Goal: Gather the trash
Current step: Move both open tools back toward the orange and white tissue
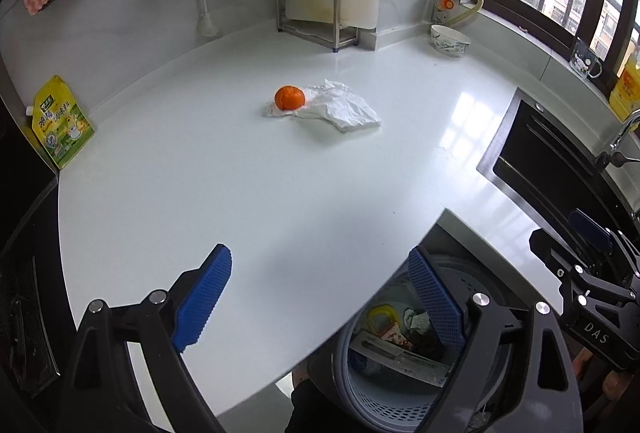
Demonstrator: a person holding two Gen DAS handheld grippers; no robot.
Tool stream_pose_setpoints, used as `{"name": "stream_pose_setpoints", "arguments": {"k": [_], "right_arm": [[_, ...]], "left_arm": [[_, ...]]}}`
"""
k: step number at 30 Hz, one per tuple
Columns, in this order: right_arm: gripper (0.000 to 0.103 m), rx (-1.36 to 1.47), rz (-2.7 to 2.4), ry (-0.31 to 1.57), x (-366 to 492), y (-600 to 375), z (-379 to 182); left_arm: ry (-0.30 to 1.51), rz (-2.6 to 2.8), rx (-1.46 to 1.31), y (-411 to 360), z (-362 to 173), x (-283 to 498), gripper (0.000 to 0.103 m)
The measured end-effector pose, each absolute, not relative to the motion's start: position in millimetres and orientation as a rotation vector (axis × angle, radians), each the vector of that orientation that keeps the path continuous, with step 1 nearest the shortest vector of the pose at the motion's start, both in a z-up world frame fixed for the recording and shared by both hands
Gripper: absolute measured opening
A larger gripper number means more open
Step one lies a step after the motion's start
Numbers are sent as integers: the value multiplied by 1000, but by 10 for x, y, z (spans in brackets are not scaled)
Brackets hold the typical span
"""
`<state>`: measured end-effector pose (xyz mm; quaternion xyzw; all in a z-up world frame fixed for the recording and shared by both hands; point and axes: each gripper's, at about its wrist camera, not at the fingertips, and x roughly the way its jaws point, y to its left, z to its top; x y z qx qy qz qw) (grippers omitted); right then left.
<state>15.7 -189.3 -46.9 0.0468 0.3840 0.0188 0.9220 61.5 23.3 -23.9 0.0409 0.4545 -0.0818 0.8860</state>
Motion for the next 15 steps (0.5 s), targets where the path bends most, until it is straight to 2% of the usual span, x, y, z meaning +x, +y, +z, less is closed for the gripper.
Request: {"name": "stream_pose_setpoints", "arguments": {"k": [15], "right_arm": [[79, 138, -31, 815, 1223, -1474, -610]], "left_arm": [[893, -147, 85, 689, -410, 2146, 89]]}}
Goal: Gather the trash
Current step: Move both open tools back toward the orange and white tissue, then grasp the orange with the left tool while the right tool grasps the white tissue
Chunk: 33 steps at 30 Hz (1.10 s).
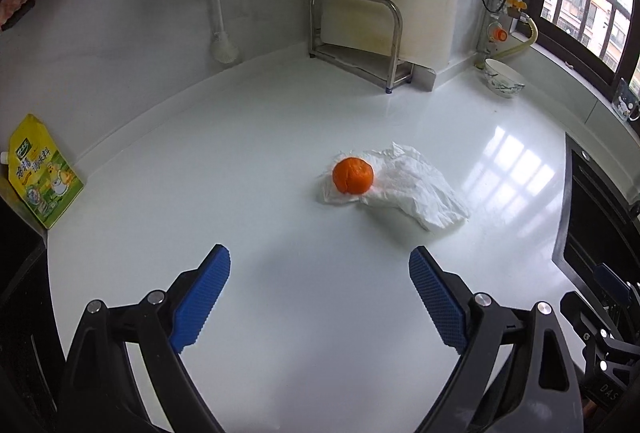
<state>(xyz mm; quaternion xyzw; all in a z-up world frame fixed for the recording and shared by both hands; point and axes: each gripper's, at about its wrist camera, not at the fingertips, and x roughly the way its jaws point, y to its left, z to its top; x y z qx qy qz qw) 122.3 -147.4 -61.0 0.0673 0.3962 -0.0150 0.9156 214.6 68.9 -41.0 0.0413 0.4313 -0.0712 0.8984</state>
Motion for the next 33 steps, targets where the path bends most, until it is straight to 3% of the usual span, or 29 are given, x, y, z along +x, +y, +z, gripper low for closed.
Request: {"name": "stream_pose_setpoints", "arguments": {"k": [21, 27, 31, 33], "right_arm": [[79, 200, -174, 838, 2111, -1405, -1100], [79, 216, -193, 856, 2231, -1424, -1200], [79, 220, -193, 867, 2293, -1416, -1236], [79, 216, -190, 865, 2320, -1406, -1225]], "left_arm": [[895, -201, 107, 398, -1183, 3203, 87], [896, -224, 90, 388, -1240, 3227, 68], [898, -257, 69, 393, -1218, 3228, 42], [900, -263, 61, 410, -1198, 3228, 39]]}}
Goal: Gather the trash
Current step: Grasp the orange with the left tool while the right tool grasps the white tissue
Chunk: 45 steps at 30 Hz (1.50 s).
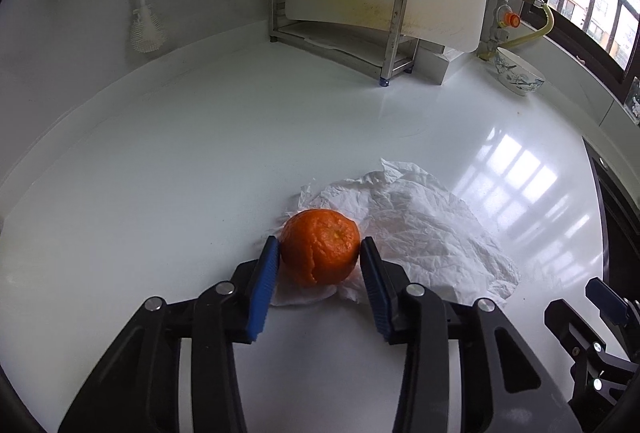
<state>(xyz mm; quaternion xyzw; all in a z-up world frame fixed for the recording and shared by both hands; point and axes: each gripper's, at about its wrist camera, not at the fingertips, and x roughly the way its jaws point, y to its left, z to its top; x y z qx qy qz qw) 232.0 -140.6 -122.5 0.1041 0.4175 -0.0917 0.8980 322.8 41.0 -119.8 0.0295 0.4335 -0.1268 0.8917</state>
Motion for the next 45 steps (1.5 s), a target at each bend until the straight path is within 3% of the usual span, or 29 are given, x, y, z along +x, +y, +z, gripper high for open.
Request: {"name": "stream_pose_setpoints", "arguments": {"k": [4, 23, 45], "right_arm": [[79, 209, -185, 861, 2349, -1389, -1195], [79, 156, -12, 809, 2797, -886, -891], [79, -13, -15, 977, 3379, -329, -1373]], "left_arm": [[906, -274, 33, 493, -1139, 3229, 32], [899, -176, -17, 1121, -882, 3234, 30], [933, -86, -16, 1426, -1012, 3298, 29]]}}
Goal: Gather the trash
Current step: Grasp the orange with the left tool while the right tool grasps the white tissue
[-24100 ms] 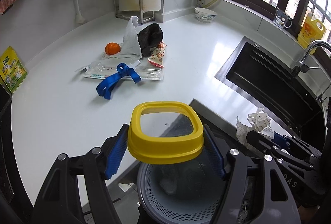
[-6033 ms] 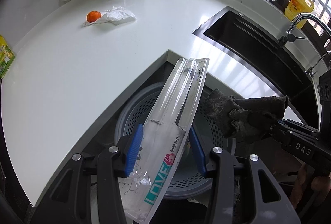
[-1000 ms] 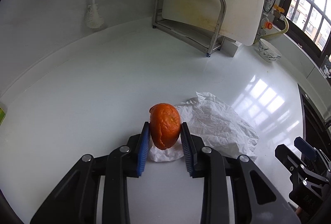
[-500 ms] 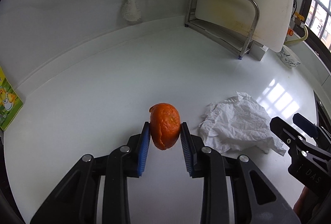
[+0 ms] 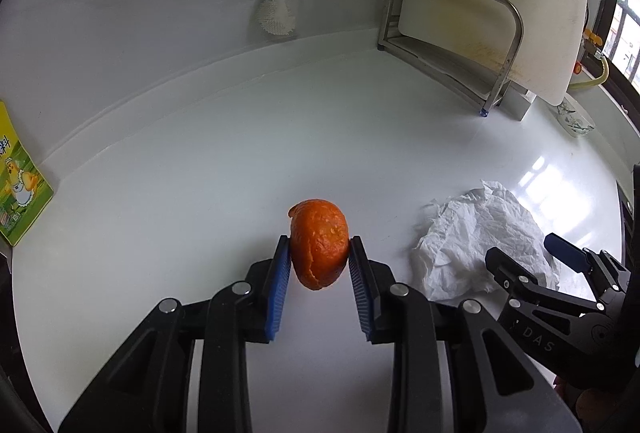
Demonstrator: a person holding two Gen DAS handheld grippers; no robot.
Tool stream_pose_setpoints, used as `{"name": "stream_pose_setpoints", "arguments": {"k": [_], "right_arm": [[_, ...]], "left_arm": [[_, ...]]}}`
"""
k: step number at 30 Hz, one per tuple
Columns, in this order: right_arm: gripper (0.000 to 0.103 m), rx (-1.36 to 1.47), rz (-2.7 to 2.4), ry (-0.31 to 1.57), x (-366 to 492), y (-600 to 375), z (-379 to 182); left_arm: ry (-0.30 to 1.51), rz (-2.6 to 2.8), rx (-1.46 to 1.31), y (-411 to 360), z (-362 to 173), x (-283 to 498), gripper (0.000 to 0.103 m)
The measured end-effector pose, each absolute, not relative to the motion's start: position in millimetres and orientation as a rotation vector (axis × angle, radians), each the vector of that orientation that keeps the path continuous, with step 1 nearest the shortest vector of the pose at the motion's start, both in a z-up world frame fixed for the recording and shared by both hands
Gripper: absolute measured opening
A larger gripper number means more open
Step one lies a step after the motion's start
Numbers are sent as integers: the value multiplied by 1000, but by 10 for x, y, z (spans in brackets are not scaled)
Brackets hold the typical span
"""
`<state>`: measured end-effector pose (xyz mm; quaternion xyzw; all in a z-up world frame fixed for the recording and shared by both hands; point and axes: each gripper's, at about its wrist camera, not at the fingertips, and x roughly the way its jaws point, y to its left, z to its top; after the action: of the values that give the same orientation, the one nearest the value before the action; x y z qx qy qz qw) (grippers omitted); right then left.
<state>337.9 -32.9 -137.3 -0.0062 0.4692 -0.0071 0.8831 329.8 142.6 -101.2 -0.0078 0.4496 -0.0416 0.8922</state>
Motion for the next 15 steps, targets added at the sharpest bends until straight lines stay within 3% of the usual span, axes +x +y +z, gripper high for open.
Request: {"name": "stream_pose_setpoints", "arguments": {"k": [5, 8, 11, 15], "right_arm": [[78, -40, -11, 979, 3380, -292, -1418], [67, -34, 21, 975, 3355, -274, -1417], [46, -19, 54, 971, 3328, -257, -1402], [9, 30, 85, 977, 3308, -304, -1375]], "left_arm": [[943, -87, -20, 1394, -1034, 3315, 29], [948, -88, -21, 1386, -1045, 3288, 30], [952, -88, -22, 1382, -1050, 3264, 29], [950, -90, -21, 1378, -1036, 3238, 29]]}}
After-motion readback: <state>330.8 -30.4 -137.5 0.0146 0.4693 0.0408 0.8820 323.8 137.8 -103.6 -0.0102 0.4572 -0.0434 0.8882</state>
